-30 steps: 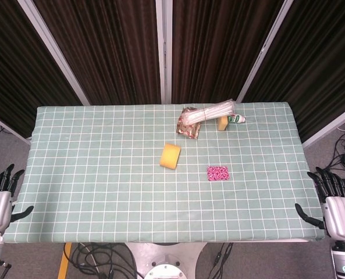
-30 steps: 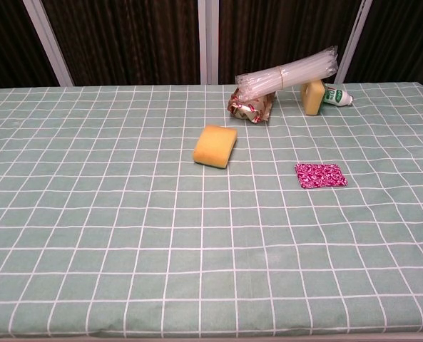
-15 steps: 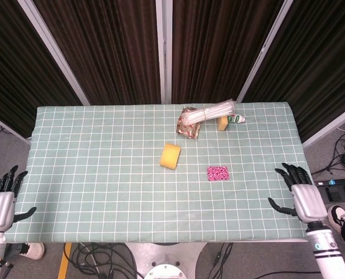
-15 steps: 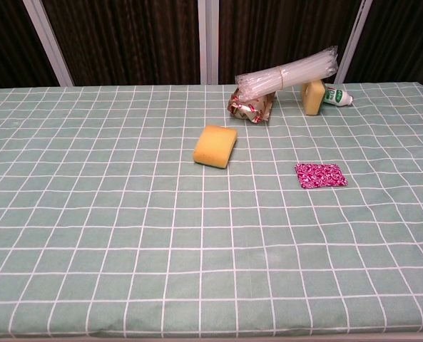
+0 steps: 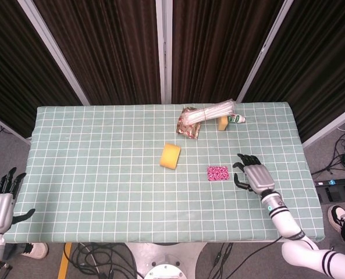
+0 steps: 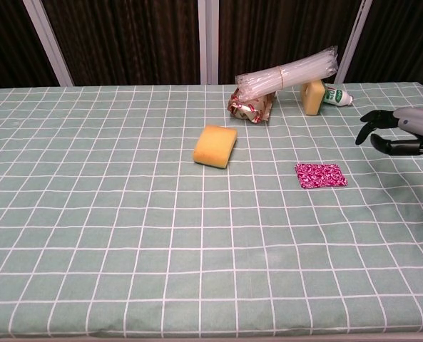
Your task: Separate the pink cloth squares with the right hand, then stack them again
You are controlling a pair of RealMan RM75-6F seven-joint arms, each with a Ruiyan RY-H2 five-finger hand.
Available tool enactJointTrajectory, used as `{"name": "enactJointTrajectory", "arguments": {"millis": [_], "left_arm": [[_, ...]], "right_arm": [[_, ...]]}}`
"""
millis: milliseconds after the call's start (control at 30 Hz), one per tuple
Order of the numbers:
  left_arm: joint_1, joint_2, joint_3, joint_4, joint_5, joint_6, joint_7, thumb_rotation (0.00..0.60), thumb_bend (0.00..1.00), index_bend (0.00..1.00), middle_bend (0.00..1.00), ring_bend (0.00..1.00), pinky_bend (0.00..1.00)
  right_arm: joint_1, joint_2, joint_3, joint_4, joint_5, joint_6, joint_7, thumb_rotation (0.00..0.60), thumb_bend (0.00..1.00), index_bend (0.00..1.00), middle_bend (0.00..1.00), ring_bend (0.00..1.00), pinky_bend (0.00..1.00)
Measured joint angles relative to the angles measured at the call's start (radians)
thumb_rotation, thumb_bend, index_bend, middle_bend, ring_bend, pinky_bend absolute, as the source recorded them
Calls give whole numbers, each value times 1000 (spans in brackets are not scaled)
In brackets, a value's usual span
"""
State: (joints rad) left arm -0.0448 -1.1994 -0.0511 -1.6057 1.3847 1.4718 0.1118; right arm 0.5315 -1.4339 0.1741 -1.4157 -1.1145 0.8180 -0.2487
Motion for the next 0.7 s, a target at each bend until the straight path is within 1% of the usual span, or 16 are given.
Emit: {"name": "enactJointTrajectory", "arguments": {"millis": [133, 200, 300, 500, 700], "left_arm": [[-3, 2, -2, 3, -2, -5, 0, 600, 85, 174, 99, 104, 168], [-4, 2, -2, 3, -1, -7, 0, 600, 85, 174, 99, 104, 168], [-6, 3, -4, 4, -3, -10, 0, 600, 85, 175, 99, 104, 168], [-6, 5, -5, 2, -7, -10, -1, 600, 85, 174, 99, 105, 168], [-3, 6, -4, 2, -7, -8, 0, 600, 84, 175, 99, 105, 168]], "right_arm": [[35, -63, -1, 77, 37, -48, -15, 66, 560, 270, 19, 0, 0], [55, -97, -4, 115, 50, -68, -19, 73, 559, 270, 19, 0, 0], [77, -135, -9, 161, 57, -86, -17, 65, 559, 271, 19, 0, 0], [107, -195, -12, 240, 49, -101, 9, 72, 558, 271, 20, 0, 0], [126, -228, -20, 295, 27, -110, 41, 70, 559, 270, 19, 0, 0]]}}
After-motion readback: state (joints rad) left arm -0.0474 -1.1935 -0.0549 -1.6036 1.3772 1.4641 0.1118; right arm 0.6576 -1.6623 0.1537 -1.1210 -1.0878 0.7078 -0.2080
